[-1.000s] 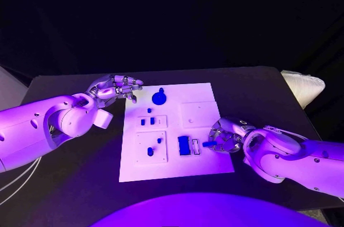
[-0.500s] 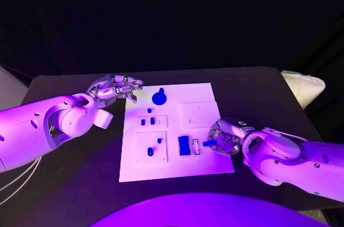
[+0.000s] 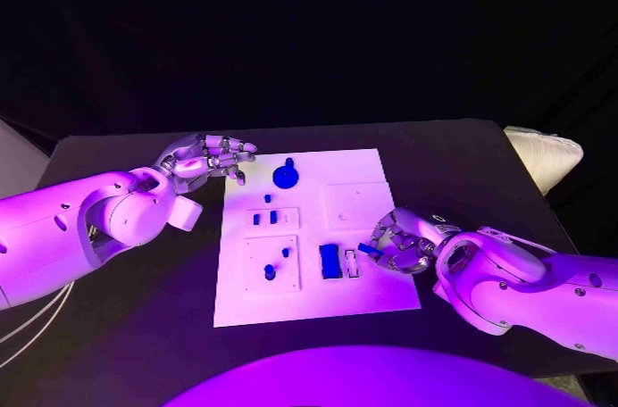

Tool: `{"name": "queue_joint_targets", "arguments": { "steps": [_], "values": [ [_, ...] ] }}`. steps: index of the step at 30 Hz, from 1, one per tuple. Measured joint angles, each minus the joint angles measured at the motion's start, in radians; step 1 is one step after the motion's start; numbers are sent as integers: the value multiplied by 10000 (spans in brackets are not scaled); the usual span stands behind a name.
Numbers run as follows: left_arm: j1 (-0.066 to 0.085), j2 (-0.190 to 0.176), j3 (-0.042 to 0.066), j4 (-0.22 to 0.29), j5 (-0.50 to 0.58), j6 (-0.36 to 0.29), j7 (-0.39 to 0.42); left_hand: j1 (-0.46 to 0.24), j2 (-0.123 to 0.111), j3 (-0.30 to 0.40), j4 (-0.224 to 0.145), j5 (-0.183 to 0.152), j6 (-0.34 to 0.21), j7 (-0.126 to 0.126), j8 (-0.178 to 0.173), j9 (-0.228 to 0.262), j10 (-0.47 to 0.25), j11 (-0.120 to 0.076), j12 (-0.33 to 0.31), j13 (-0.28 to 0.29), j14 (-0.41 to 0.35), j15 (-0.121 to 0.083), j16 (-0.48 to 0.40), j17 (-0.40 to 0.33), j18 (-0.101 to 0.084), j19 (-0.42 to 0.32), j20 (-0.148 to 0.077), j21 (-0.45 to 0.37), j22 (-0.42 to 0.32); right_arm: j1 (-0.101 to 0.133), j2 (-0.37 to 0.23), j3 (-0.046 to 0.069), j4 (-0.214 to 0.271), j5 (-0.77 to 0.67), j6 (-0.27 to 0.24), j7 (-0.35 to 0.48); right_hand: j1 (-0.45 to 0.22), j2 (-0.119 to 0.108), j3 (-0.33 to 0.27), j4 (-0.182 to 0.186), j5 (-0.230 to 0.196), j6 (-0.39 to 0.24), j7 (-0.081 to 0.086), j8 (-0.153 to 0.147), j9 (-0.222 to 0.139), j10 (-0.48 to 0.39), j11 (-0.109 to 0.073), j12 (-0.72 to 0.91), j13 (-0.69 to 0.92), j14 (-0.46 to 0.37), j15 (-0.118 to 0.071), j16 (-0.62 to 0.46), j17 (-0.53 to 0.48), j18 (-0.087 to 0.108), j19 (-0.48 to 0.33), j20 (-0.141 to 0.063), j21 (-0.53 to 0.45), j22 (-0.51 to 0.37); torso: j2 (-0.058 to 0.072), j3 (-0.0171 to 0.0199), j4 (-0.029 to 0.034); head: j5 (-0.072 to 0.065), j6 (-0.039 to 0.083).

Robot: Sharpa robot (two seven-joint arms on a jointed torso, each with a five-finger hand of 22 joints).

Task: Assemble the parts on the task board

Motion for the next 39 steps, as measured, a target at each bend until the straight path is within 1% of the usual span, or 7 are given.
{"name": "queue_joint_targets", "arguments": {
  "steps": [3,5,8,14,20,25,39],
  "values": [
    [0,0,0,0,0,0,-2,0,0,0,0,0,0,0,0,0,0,0,0,0,0,0,0,0,0,0,0,0,0,20,37,-2,19,436,-125,52,-263,5,27,26,-106,7,-7,21,3,0,0,45,0,16,-16,0,0,0,0,0,20,0,4,0,0,13,0],
    [0,0,0,0,0,0,-4,0,0,0,0,0,0,0,0,0,0,0,0,0,0,0,0,0,0,0,0,0,0,27,94,-2,18,724,-174,70,-518,-7,27,28,-21,19,-20,38,219,0,0,45,0,16,-16,0,0,0,0,0,20,0,7,0,3,18,0],
    [0,0,0,0,0,0,-7,0,0,0,0,0,0,0,0,0,0,0,0,0,0,0,0,0,1,0,0,0,0,29,213,-4,-6,1067,-177,73,-714,34,-33,80,14,55,-55,78,281,0,0,45,0,16,-16,0,-1,0,0,0,20,-1,7,0,4,23,0],
    [0,1,0,4,1,1,-15,39,39,0,0,0,0,0,54,1,0,0,0,-11,0,0,0,0,1,74,2,-40,-13,23,495,-5,-155,1636,12,3,-1158,88,-202,54,-97,135,-96,187,322,0,0,75,-1,15,-16,0,-1,0,0,0,20,-1,10,0,10,32,0],
    [0,-6,0,8,1,6,-27,39,39,0,0,0,0,0,54,1,0,0,0,-11,0,0,0,0,1,73,2,-40,-13,-8,634,-9,-210,1924,250,-128,-1426,85,-324,70,-148,147,-77,175,306,0,0,85,-1,15,-15,0,-2,0,0,0,20,-2,13,6,8,42,0],
    [0,-6,0,14,1,15,-41,39,39,0,0,0,0,0,54,1,0,0,0,-10,0,0,0,0,2,73,1,-40,-13,-17,717,-9,-235,2058,378,-259,-1577,35,-406,70,-206,133,-64,165,303,0,1,85,-2,15,-15,0,-2,0,-1,0,20,-2,13,11,3,52,0],
    [0,-21,0,19,1,27,-75,-1,79,-28,28,0,0,0,54,-8,0,0,0,-10,0,0,0,0,1,73,1,-39,-12,-21,737,-7,-257,2068,422,-542,-1619,77,-461,71,-206,133,-64,166,304,0,1,152,-2,15,-15,0,-2,0,-1,0,19,-4,10,12,1,64,0]
  ]
}}
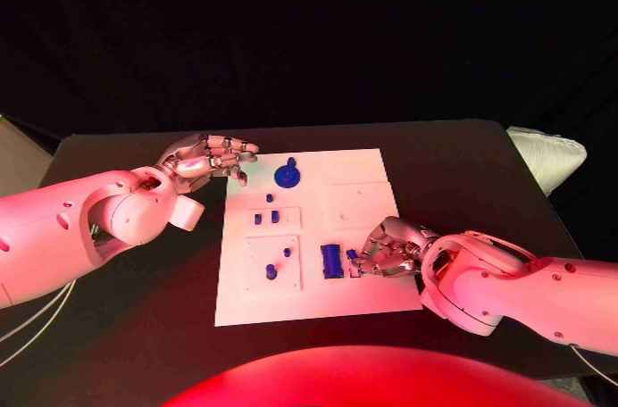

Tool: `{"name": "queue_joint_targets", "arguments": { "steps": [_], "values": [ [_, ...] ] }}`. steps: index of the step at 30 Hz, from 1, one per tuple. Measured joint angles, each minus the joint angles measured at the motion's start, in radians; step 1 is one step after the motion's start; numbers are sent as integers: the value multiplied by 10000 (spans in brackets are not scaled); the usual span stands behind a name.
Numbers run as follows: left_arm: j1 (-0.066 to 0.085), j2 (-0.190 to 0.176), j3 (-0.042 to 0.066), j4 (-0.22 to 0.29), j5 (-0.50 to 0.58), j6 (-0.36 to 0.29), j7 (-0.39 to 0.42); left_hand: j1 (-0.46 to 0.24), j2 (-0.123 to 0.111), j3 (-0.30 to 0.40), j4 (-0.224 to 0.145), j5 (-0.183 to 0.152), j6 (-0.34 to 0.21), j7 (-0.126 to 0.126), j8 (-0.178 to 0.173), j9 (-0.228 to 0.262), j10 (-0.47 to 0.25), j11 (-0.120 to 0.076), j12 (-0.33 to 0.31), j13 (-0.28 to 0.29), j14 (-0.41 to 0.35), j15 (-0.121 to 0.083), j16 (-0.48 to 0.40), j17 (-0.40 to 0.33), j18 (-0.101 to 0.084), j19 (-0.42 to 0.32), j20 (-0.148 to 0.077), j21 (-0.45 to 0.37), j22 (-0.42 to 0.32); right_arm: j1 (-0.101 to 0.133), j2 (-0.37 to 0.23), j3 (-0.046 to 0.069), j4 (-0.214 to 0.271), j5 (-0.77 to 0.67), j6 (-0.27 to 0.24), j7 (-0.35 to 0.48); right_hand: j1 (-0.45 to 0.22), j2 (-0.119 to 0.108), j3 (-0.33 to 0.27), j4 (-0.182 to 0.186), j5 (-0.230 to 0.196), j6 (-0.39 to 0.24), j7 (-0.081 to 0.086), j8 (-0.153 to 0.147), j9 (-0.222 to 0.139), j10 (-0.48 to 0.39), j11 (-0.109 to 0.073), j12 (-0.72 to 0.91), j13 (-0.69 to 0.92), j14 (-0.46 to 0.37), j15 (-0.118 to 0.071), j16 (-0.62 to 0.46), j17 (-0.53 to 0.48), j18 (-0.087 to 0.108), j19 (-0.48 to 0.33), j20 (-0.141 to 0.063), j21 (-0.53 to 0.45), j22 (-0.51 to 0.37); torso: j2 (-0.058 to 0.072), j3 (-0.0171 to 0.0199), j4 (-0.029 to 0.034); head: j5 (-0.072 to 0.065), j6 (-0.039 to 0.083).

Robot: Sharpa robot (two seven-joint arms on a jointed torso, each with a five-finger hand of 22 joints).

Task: Assemble the parts on the task board

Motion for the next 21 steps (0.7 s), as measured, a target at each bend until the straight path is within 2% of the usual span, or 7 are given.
{"name": "queue_joint_targets", "arguments": {
  "steps": [7,8,15,21],
  "values": [
    [0,-6,0,1,0,3,-9,0,0,0,0,0,0,0,0,1,-37,-37,38,0,0,0,0,0,0,0,0,0,-13,0,28,0,0,-25,-13,-35,-41,33,0,0,30,0,0,0,1,0,0,0,8,0,0,0,0,0,0,0,0,-1,-1,0,-1,-13,0],
    [0,-6,0,1,0,3,-10,0,0,0,0,0,0,0,0,1,-37,-37,38,0,0,0,0,0,0,0,0,0,-13,0,35,0,4,-26,-16,-35,-90,-16,-6,6,44,-1,0,0,1,0,0,0,8,0,0,0,0,0,0,0,0,-1,-1,0,-1,-13,0],
    [0,-11,0,-1,0,5,-18,0,0,0,0,0,0,0,0,1,-36,-36,38,-9,0,0,0,0,-1,0,0,0,-12,-1,52,1,23,-23,-24,-15,-252,61,-125,13,44,-1,0,0,0,0,0,25,7,0,0,0,0,0,0,0,28,-1,0,0,-1,1,1],
    [0,-11,0,-8,0,7,-23,0,0,0,0,0,0,0,0,2,-36,-36,37,-8,0,0,0,0,0,0,0,0,-12,-3,46,0,63,10,-26,19,-766,174,-338,28,44,-1,0,1,0,0,0,80,7,0,0,0,-1,0,75,-1,85,-2,-1,0,-2,-4,1]
  ]
}}
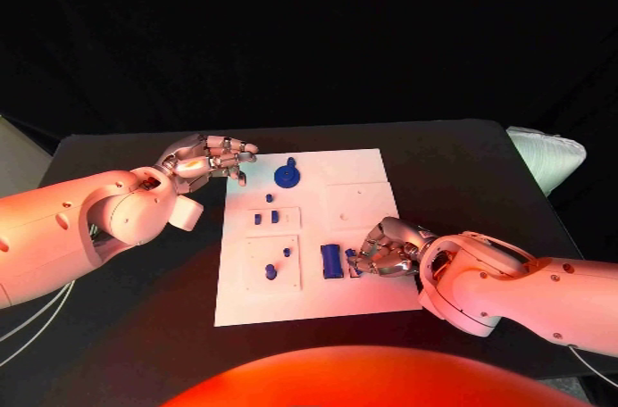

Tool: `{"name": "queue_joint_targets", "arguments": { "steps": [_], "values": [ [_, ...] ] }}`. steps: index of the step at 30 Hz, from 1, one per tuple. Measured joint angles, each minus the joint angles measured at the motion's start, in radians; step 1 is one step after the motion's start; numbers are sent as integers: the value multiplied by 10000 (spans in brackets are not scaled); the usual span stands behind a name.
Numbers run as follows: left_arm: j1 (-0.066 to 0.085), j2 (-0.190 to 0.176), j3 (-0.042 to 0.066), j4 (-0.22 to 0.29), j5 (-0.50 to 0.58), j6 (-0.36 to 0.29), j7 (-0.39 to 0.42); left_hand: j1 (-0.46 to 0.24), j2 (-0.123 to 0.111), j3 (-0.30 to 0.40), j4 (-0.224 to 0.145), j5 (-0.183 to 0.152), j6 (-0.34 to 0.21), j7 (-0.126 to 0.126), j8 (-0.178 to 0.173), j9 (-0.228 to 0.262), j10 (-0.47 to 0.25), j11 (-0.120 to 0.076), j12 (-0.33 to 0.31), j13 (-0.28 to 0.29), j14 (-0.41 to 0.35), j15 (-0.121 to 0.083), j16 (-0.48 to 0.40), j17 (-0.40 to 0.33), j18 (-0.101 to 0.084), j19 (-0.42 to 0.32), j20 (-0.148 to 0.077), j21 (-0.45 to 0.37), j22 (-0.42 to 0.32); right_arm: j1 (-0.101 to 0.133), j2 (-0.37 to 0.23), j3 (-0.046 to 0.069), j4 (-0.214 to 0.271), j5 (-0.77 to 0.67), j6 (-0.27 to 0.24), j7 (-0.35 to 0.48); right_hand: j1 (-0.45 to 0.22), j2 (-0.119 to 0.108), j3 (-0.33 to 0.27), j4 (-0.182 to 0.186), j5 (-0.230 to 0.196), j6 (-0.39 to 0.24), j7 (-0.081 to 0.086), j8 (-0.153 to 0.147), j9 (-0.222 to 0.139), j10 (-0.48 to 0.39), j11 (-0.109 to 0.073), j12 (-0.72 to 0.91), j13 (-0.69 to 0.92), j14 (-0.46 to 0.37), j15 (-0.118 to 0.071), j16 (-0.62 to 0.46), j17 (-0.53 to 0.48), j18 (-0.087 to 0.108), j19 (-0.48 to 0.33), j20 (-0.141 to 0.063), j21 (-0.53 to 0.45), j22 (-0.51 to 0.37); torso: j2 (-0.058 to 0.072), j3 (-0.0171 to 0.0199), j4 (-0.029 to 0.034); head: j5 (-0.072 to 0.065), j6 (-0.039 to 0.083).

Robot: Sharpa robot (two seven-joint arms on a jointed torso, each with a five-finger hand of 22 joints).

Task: Assemble the parts on the task board

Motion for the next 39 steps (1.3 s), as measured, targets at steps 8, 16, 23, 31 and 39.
{"name": "queue_joint_targets", "arguments": {
  "steps": [8,16,23,31,39],
  "values": [
    [0,2,0,-9,0,6,-11,0,0,-43,43,0,-37,37,0,-9,0,0,0,0,0,0,0,0,0,0,0,0,-10,0,-30,0,15,41,5,52,-260,33,-173,-15,368,0,0,0,-11,0,0,45,-1,0,0,0,0,0,0,0,42,-1,-1,0,-3,-20,0],
    [0,8,-1,-18,0,12,-22,0,0,-43,43,0,-36,37,0,-9,0,0,0,1,0,0,0,0,0,0,0,1,-10,0,-53,-1,-15,56,35,68,-186,106,-140,-48,446,33,-34,0,-11,38,-37,45,-2,0,0,0,0,0,-1,0,42,6,-1,-1,-3,-54,0],
    [0,12,-1,-23,0,16,-28,0,0,-43,43,0,-36,36,0,-8,0,0,0,1,0,0,0,0,0,0,0,1,-9,1,-61,0,-65,41,86,68,642,360,211,-335,-245,33,-34,26,-3,3,-76,45,-3,-36,-36,0,8,0,34,-35,42,7,-2,-1,0,-69,0],
    [0,13,-1,-27,0,18,-33,0,0,-43,43,0,-36,36,0,-8,-4,5,0,-1,0,0,0,0,0,0,0,-27,-10,13,-54,14,-55,24,143,121,1131,385,894,-744,-550,74,-146,139,23,1,-145,255,-3,-3,-77,0,7,-155,34,-35,197,6,-3,-3,1,-76,0],
    [0,13,-1,-31,1,19,-41,0,0,-43,43,0,-36,36,0,-7,-37,38,-1,-11,0,0,0,0,0,0,0,-58,-20,6,-49,5,-41,47,245,283,1234,414,992,-676,-603,120,-190,201,86,37,-180,387,-4,-35,-108,0,6,-156,34,-35,294,5,-5,-5,1,-79,0]
  ]
}}
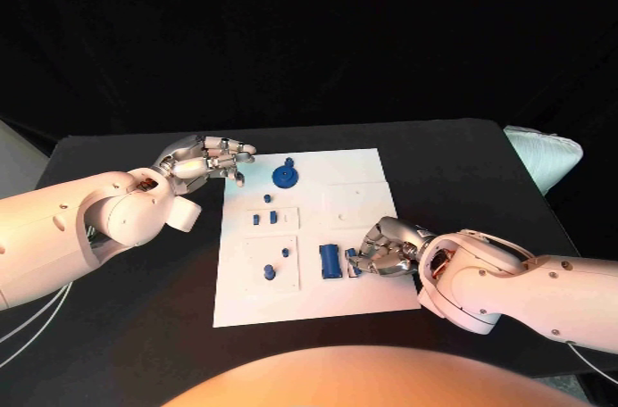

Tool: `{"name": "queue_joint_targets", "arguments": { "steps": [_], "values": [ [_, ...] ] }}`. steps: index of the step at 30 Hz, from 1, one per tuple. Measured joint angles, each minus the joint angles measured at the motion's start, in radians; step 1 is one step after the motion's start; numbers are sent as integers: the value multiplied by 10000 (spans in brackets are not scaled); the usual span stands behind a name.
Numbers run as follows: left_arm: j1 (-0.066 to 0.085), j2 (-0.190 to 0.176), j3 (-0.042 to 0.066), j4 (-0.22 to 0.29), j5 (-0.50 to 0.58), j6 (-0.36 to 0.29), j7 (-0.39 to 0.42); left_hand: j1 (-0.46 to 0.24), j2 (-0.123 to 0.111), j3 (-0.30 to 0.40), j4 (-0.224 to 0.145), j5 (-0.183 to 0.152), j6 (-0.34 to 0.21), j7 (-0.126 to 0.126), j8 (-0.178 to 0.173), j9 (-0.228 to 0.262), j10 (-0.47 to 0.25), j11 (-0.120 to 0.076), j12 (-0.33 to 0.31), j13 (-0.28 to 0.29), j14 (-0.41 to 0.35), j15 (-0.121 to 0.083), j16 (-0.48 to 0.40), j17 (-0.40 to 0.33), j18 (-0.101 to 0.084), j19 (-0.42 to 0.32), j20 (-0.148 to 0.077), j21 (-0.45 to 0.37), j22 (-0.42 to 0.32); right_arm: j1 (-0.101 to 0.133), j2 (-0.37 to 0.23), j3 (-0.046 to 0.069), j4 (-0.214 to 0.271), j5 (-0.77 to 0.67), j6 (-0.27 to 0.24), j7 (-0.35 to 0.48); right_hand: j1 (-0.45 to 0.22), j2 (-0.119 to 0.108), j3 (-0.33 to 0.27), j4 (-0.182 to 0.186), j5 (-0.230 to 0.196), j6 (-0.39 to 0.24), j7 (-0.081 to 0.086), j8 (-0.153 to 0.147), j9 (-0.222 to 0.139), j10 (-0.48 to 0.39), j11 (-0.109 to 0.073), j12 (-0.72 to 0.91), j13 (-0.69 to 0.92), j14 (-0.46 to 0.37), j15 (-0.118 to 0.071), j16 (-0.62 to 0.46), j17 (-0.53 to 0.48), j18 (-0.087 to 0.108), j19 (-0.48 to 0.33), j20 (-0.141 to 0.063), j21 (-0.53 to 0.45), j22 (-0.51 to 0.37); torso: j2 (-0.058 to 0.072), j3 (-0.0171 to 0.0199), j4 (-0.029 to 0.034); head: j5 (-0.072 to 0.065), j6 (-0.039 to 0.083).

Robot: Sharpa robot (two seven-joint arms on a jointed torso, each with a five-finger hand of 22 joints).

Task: Assemble the parts on the task board

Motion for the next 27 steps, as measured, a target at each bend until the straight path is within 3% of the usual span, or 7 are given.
{"name": "queue_joint_targets", "arguments": {
  "steps": [8,14,19,27],
  "values": [
    [0,0,0,-4,0,1,-10,0,0,0,0,0,0,0,0,-8,0,0,0,0,0,0,0,0,0,0,0,0,0,-4,-12,-4,19,71,57,137,-154,43,83,81,-7,4,-3,55,5,0,1,37,0,0,1,0,-1,0,0,0,54,-1,4,1,0,4,0],
    [0,0,0,-7,0,1,-17,-54,53,-28,28,0,0,0,0,-8,1,0,0,1,0,0,0,0,-1,0,0,0,-10,-1,-27,-1,7,115,54,199,-343,-99,208,15,-59,27,-26,55,15,0,2,36,-1,0,1,0,-2,0,35,-35,54,-1,5,4,1,8,0],
    [0,2,0,-9,0,1,-23,-54,53,-28,28,0,0,0,0,-8,1,0,0,-4,0,0,0,-3,-1,0,0,0,-10,-1,-35,-1,-16,129,42,217,-681,-232,116,240,-66,102,-101,130,58,1,0,36,-1,0,0,0,-2,0,34,-35,54,-2,5,4,0,8,0],
    [0,5,0,-12,1,1,-36,-54,53,-54,54,0,-36,37,0,-18,1,0,0,-9,0,0,0,-9,-1,0,0,0,-21,-4,-39,-4,-49,135,24,251,-1174,-377,-249,605,24,70,-71,132,43,17,-17,35,-2,0,0,0,-3,1,35,-35,54,-3,7,4,0,-4,0]
  ]
}}
